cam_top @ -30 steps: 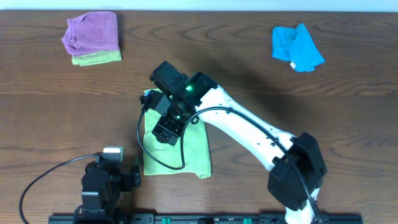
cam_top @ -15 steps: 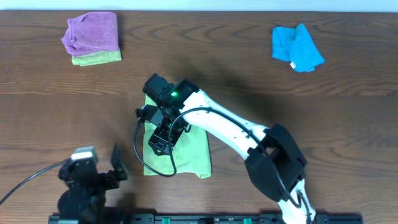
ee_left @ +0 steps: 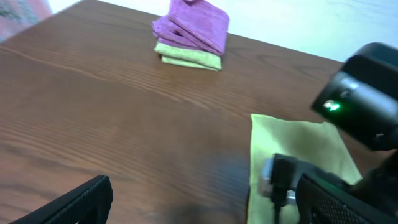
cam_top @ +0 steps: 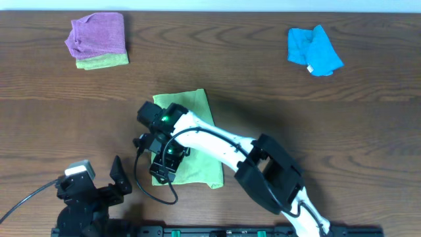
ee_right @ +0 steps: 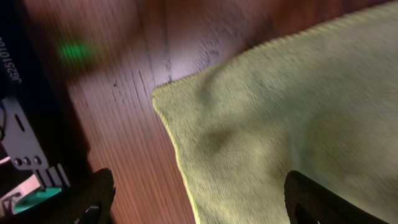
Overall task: Fold the cloth
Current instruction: 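Lay the green cloth flat at center, pulling it toward the left, then regrasp the green cloth corner with the right gripper and lift it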
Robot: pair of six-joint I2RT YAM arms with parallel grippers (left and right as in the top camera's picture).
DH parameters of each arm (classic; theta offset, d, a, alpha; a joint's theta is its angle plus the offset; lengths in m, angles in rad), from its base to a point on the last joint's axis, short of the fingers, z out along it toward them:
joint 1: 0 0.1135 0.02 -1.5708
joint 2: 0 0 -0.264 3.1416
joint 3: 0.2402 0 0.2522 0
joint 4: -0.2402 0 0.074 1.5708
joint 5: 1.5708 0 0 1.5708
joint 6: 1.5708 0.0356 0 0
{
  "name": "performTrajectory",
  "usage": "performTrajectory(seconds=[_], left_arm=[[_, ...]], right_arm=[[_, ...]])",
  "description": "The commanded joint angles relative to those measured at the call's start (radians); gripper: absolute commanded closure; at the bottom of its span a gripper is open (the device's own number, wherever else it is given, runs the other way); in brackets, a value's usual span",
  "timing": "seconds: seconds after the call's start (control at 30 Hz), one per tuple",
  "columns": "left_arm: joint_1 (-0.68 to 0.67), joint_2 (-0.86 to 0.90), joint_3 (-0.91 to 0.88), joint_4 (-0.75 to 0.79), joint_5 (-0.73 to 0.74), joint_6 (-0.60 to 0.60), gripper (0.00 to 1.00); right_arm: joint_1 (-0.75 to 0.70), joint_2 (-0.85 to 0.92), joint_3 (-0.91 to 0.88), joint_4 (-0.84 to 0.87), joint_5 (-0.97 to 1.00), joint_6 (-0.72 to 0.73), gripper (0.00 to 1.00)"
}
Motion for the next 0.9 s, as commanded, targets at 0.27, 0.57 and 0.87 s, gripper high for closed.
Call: performTrajectory(seconds=[0.27, 0.57, 0.87], left_arm=[[0.004, 0.010, 0.010, 0.000, 0.090, -0.019, 0.05], [0.004, 0.010, 0.010, 0.000, 0.089, -0.019, 0.05], [0.004, 0.010, 0.010, 0.000, 0.089, -0.019, 0.05]], right_arm=[[0.019, 0.047, -0.008, 0.080, -0.011, 0.042, 0.12], [0.019, 0.069, -0.008, 0.141, 0.045, 0.051, 0.14], [0.029, 0.145, -0.008, 0.172, 0.047, 0.071, 0.21]])
